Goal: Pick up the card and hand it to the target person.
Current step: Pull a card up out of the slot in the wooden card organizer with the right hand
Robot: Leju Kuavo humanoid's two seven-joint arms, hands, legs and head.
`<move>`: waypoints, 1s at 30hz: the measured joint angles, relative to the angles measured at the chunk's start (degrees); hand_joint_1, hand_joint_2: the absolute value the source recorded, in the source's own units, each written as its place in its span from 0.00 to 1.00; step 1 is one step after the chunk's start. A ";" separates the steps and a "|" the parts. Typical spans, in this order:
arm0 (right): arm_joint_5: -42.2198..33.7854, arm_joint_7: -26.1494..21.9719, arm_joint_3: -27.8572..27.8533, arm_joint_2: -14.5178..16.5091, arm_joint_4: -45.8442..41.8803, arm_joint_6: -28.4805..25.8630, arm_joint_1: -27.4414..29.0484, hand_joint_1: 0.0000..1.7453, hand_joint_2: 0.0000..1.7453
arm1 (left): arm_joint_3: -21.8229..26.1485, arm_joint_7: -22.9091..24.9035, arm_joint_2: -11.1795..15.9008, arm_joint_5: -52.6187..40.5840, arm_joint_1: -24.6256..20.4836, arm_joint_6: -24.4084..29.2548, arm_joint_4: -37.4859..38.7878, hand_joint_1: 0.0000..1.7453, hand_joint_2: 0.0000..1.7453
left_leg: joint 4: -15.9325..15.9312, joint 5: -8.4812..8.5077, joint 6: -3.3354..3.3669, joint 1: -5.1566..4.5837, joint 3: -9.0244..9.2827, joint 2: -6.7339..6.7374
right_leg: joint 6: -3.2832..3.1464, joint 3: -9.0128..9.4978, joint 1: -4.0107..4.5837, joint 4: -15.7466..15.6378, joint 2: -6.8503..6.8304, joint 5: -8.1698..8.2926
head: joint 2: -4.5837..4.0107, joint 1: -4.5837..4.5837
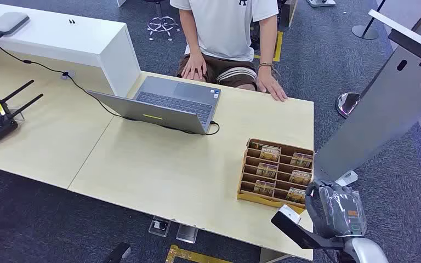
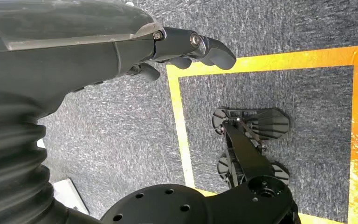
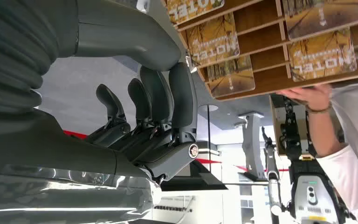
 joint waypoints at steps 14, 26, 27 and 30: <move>-0.19 -0.42 -0.25 0.67 1.35 -0.38 -0.38 0.66 1.00 | -0.42 -0.16 -0.08 -0.21 0.01 0.27 -0.02 0.00 1.00 | -0.01 0.01 0.00 0.00 -0.01 0.03 | -0.01 -0.02 0.00 0.00 0.04 0.01 | 0.00 0.00; -1.07 -0.57 -0.99 0.84 3.90 -1.41 -0.07 0.42 1.00 | -1.09 -0.20 -0.10 -0.50 -0.01 0.30 -0.02 0.00 1.00 | 0.00 0.00 0.01 0.00 0.00 -0.01 | -0.01 0.00 0.00 0.00 0.00 -0.01 | 0.00 0.00; -1.22 -0.59 -1.04 0.93 4.36 -1.51 -0.04 0.40 1.00 | -1.13 -0.18 -0.10 -0.49 -0.01 0.27 -0.03 0.00 1.00 | 0.01 0.00 0.01 0.00 0.00 -0.02 | -0.01 0.01 0.00 0.00 -0.02 -0.02 | 0.00 0.00; -1.59 -0.69 -1.04 1.20 5.46 -1.78 -0.01 0.36 1.00 | -1.20 -0.13 -0.09 -0.40 -0.02 0.19 -0.02 0.00 1.00 | -0.02 0.02 0.01 0.01 0.01 -0.01 | -0.01 0.01 0.01 -0.03 -0.01 0.01 | 0.00 0.00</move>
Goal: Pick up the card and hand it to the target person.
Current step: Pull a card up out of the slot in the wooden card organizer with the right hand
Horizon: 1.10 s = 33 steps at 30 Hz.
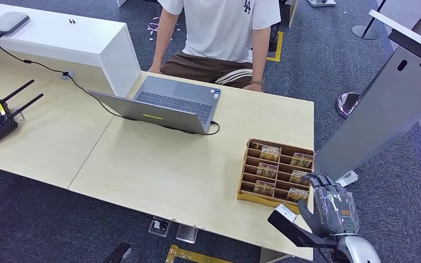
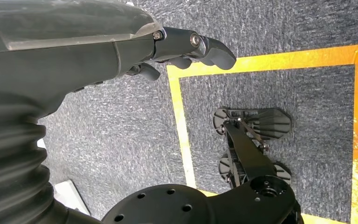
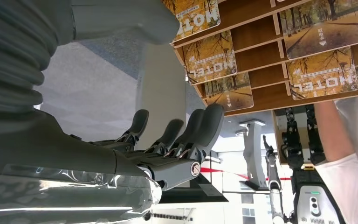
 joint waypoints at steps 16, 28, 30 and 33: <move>-0.88 -0.42 0.27 0.43 2.53 -0.30 -0.37 0.37 1.00 | 0.01 0.38 -0.07 0.34 0.00 0.10 -0.02 0.00 1.00 | 0.01 0.00 0.00 0.00 -0.01 0.01 | 0.00 -0.02 0.00 0.01 0.01 0.00 | 0.00 0.00; -1.13 -1.10 0.56 0.88 3.47 -0.91 -1.05 0.37 1.00 | -0.26 0.45 -0.23 0.65 0.00 0.19 0.00 0.00 1.00 | 0.04 -0.02 0.00 -0.01 -0.02 0.02 | 0.00 -0.03 -0.01 0.04 0.02 -0.02 | 0.00 0.00; -1.15 -1.19 0.63 1.02 3.63 -0.95 -1.16 0.38 1.00 | -0.30 0.47 -0.25 0.68 -0.01 0.18 0.00 0.00 1.00 | 0.04 -0.03 0.00 -0.01 -0.02 0.02 | 0.00 -0.02 -0.01 0.04 0.01 -0.02 | 0.00 0.00; -1.14 -1.52 0.81 1.31 4.19 -1.11 -1.48 0.39 1.00 | -0.37 0.45 -0.28 0.78 0.00 0.20 -0.01 0.00 1.00 | 0.03 -0.02 0.00 0.00 -0.01 0.02 | 0.00 -0.02 -0.01 0.04 0.01 -0.02 | 0.00 0.00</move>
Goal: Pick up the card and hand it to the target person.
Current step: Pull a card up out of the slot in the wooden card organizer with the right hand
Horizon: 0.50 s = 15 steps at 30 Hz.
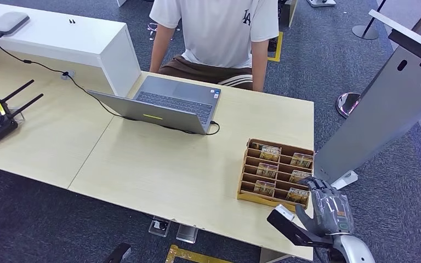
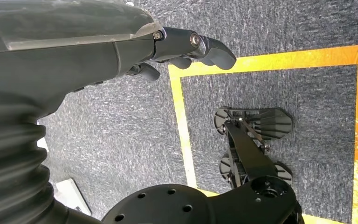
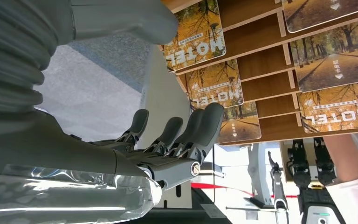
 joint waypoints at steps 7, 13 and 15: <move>0.19 -0.60 0.43 0.79 0.92 -0.16 -0.96 0.42 1.00 | -0.07 -0.13 -0.14 0.25 0.02 0.11 -0.02 0.00 1.00 | 0.00 0.00 0.00 0.00 0.00 0.03 | 0.00 -0.02 0.00 0.00 0.03 0.01 | 0.00 0.00; 0.30 -0.93 0.54 0.97 1.63 -0.05 -1.44 0.45 1.00 | -0.22 -0.08 -0.29 0.27 0.02 0.15 -0.04 0.00 1.00 | 0.00 0.00 0.01 -0.01 0.00 0.01 | 0.00 0.00 0.00 0.00 0.01 0.01 | 0.00 0.00; 0.29 -1.04 0.56 1.02 2.05 -0.01 -1.63 0.45 1.00 | -0.35 -0.17 -0.28 0.19 0.04 0.13 -0.11 0.00 1.00 | 0.01 0.00 0.00 -0.01 -0.01 0.00 | 0.00 -0.01 -0.01 0.01 0.00 0.00 | 0.00 0.00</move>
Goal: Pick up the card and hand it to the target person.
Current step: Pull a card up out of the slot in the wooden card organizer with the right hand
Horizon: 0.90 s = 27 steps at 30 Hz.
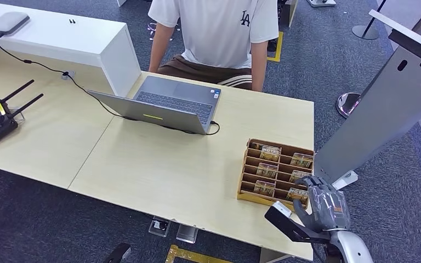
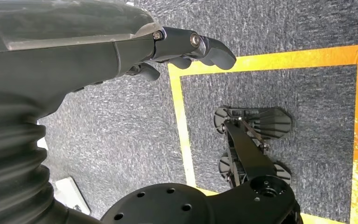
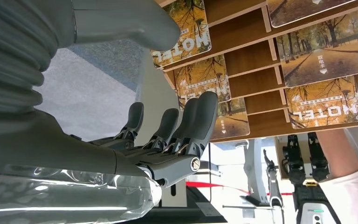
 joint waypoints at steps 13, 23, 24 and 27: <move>-0.34 -0.55 -0.19 0.49 2.13 -0.24 -0.49 0.39 1.00 | -0.42 -0.18 -0.06 -0.12 -0.18 -0.02 -0.10 0.00 1.00 | -0.03 0.03 0.00 -0.01 0.00 0.01 | -0.01 -0.01 -0.01 -0.02 0.02 0.03 | 0.00 0.00; -0.35 -0.57 -0.28 0.63 2.49 -0.39 -0.67 0.30 1.00 | -0.42 -0.16 -0.13 -0.10 -0.23 0.08 -0.02 0.00 1.00 | 0.02 -0.01 0.00 0.00 -0.01 -0.02 | 0.00 0.00 0.00 0.01 -0.02 -0.01 | 0.00 0.00; -0.35 -0.57 -0.31 0.64 2.55 -0.41 -0.69 0.30 1.00 | -0.43 -0.14 -0.14 -0.09 -0.22 0.09 -0.01 0.00 1.00 | 0.01 0.00 0.00 -0.01 -0.01 -0.01 | 0.00 -0.02 -0.01 0.01 0.00 0.00 | 0.00 0.00; -0.35 -0.55 -0.43 0.61 2.84 -0.46 -0.71 0.31 1.00 | -0.42 -0.09 -0.19 -0.04 -0.17 0.14 0.04 0.00 1.00 | 0.00 0.02 0.00 -0.01 -0.02 0.00 | 0.00 -0.03 -0.01 0.01 0.02 0.02 | 0.00 0.00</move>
